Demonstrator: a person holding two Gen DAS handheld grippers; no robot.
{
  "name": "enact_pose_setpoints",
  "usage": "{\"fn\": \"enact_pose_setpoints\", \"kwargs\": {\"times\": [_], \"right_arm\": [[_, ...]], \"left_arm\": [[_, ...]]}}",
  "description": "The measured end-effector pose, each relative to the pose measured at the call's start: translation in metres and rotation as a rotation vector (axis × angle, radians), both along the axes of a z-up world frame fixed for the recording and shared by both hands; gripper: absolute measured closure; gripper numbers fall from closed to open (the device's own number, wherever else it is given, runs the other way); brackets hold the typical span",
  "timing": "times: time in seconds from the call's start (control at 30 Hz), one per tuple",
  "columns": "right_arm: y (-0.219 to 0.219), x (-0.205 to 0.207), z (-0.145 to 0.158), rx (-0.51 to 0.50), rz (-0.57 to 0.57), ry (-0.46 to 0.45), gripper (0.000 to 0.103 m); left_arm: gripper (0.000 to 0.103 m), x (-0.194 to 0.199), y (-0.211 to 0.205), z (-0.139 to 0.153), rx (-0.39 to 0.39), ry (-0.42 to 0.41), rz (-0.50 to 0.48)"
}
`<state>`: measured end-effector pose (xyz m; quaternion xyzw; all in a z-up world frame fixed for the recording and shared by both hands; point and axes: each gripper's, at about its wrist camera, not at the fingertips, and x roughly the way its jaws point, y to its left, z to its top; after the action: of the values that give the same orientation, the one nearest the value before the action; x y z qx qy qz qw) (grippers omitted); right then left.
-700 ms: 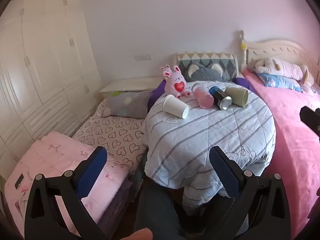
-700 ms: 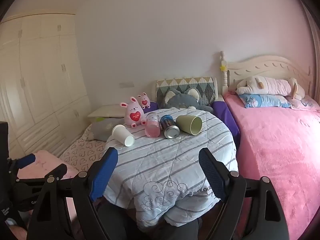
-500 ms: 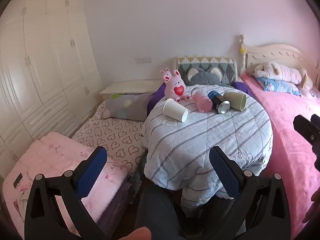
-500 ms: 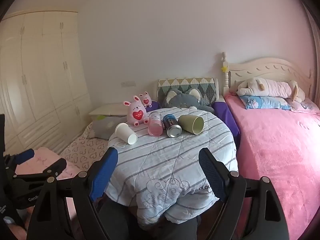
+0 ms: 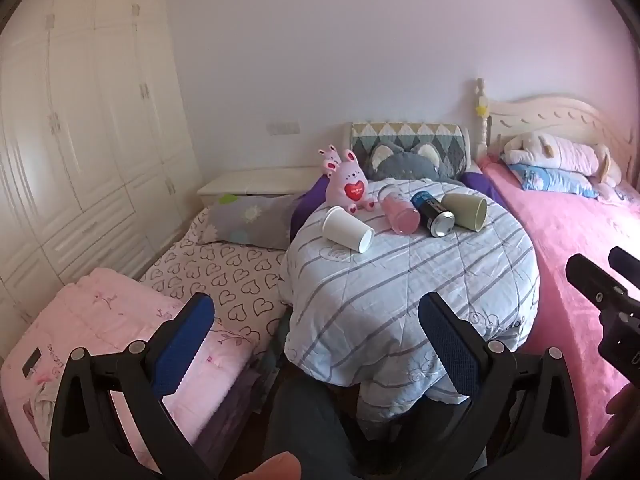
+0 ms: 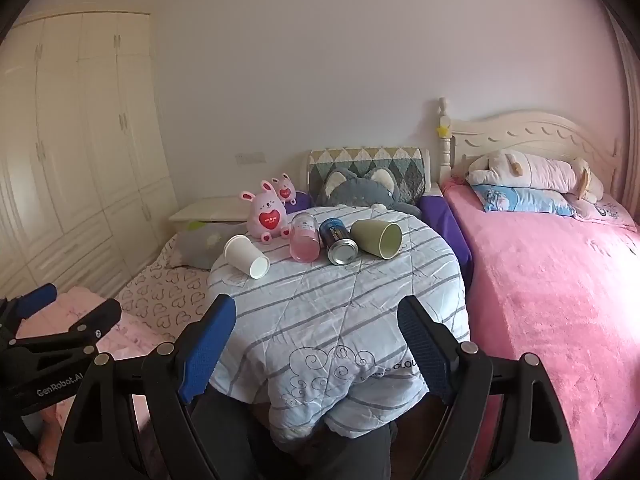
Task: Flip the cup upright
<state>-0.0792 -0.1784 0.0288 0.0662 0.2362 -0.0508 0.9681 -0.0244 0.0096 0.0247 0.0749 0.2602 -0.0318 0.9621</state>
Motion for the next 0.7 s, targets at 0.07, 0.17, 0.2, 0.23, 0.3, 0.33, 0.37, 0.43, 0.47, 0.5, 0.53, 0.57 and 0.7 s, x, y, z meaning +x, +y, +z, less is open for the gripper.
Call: {"fn": "enact_pose_setpoints", "kwargs": {"times": [0.07, 0.17, 0.2, 0.23, 0.3, 0.33, 0.37, 0.43, 0.47, 0.5, 0.53, 0.57, 0.7], "right_arm": [[0.0001, 0.0011, -0.0003, 0.001, 0.001, 0.005, 0.019], [0.0001, 0.0025, -0.0018, 0.003, 0.007, 0.013, 0.019], [-0.0002, 0.0035, -0.0029, 0.003, 0.010, 0.014, 0.019], [-0.0004, 0.0032, -0.0028, 0.004, 0.012, 0.015, 0.019], [-0.0008, 0.0029, -0.0022, 0.003, 0.015, 0.016, 0.019], [-0.0002, 0.0042, -0.0022, 0.002, 0.014, 0.018, 0.019], [-0.0004, 0.0040, -0.0023, 0.003, 0.013, 0.017, 0.019], [-0.0002, 0.0040, -0.0025, 0.004, 0.013, 0.017, 0.019], [0.0004, 0.0041, -0.0032, 0.002, 0.012, 0.018, 0.019], [0.0002, 0.0038, -0.0027, 0.002, 0.010, 0.019, 0.019], [-0.0005, 0.0044, -0.0029, 0.002, 0.009, 0.020, 0.019], [-0.0010, 0.0047, -0.0029, 0.003, 0.008, 0.020, 0.019], [-0.0017, 0.0032, -0.0043, 0.003, 0.010, 0.021, 0.019]], "left_arm": [[0.000, -0.0004, 0.0017, 0.0001, -0.002, -0.002, 0.002], [0.000, -0.0006, 0.0022, 0.0008, -0.001, -0.004, 0.003], [0.000, -0.0006, 0.0018, 0.0007, -0.001, -0.004, 0.002], [0.000, -0.0008, 0.0021, 0.0002, -0.001, -0.003, 0.001], [0.000, -0.0011, 0.0019, 0.0000, -0.001, -0.001, -0.001], [0.000, -0.0008, 0.0015, 0.0000, -0.002, 0.001, -0.003], [0.000, -0.0003, 0.0012, -0.0002, -0.002, 0.003, -0.003], [0.000, 0.0009, 0.0009, -0.0001, -0.003, 0.007, -0.005], [0.000, 0.0010, 0.0009, -0.0003, -0.004, 0.008, -0.005], [0.000, 0.0003, 0.0000, -0.0013, -0.004, 0.006, -0.004], [0.000, 0.0003, -0.0007, -0.0017, -0.002, 0.005, -0.004], [0.000, 0.0006, 0.0002, -0.0014, 0.000, 0.005, -0.004], [0.000, 0.0019, -0.0006, -0.0026, -0.001, 0.009, -0.006]]}}
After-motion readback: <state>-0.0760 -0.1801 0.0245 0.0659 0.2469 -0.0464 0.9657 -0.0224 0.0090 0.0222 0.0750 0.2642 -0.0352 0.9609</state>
